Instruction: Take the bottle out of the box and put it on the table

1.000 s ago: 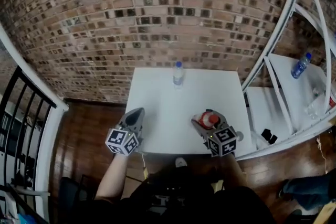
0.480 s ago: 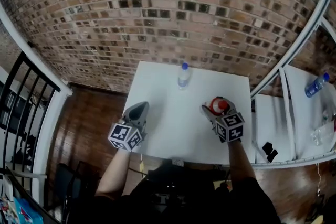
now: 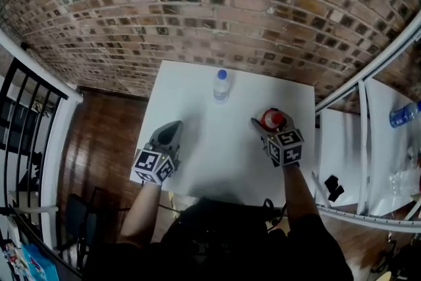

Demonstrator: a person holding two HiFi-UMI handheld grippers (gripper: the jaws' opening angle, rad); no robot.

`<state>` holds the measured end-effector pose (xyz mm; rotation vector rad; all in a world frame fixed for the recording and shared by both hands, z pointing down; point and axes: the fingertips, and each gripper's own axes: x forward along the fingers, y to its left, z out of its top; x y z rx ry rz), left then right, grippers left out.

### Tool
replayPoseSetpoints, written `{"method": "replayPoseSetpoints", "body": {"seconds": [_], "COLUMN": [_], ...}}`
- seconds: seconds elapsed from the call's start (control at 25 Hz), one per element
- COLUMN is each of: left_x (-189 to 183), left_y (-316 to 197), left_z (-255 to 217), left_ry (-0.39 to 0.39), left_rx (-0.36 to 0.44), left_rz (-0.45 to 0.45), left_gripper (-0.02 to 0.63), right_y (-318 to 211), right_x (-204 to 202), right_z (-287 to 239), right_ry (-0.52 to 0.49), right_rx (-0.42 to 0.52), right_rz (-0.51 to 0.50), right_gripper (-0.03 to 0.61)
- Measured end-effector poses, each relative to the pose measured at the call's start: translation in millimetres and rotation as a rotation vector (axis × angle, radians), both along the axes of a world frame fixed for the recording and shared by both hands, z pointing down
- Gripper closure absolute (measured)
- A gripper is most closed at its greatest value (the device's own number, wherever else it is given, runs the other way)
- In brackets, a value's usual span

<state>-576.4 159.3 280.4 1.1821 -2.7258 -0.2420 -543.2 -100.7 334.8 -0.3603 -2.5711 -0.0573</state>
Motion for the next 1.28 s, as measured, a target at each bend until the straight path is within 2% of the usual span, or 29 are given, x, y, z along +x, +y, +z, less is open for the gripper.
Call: {"method": "replayPoseSetpoints", "body": {"seconds": [0.36, 0.68, 0.84, 1.0, 1.12, 1.2, 1.28], "left_x": [-17.3, -29.6, -27.8, -28.1, -27.1, -27.5, -27.7], "left_y": [-4.0, 4.6, 3.0, 6.7, 6.6, 8.0, 10.8], "left_z": [41.5, 51.3, 54.6, 57.2, 55.4, 53.4, 50.5], "left_ry": [0.093, 0.118, 0.116, 0.126, 0.13, 0.124, 0.117], "left_rx": [-0.016, -0.046, -0.078, -0.077, -0.076, -0.078, -0.079], "left_rz": [-0.049, -0.079, -0.074, -0.075, -0.075, -0.076, -0.077], "left_gripper": [0.611, 0.611, 0.611, 0.611, 0.611, 0.611, 0.611], "right_y": [-40.8, -57.7, -61.8, -60.4, -58.8, -60.4, -62.4], "right_x": [-44.6, -68.1, -74.5, -81.5, -84.2, -84.0, -82.4], "right_z": [30.5, 59.0, 60.5, 60.5, 60.0, 59.5, 58.2], "right_ry": [0.048, 0.097, 0.073, 0.048, 0.011, -0.007, -0.021], "right_rx": [0.001, 0.016, -0.007, -0.023, -0.052, -0.085, -0.105], "right_rz": [0.044, 0.075, 0.098, 0.115, 0.128, 0.15, 0.17], "right_gripper": [0.247, 0.244, 0.242, 0.237, 0.215, 0.133, 0.133]}}
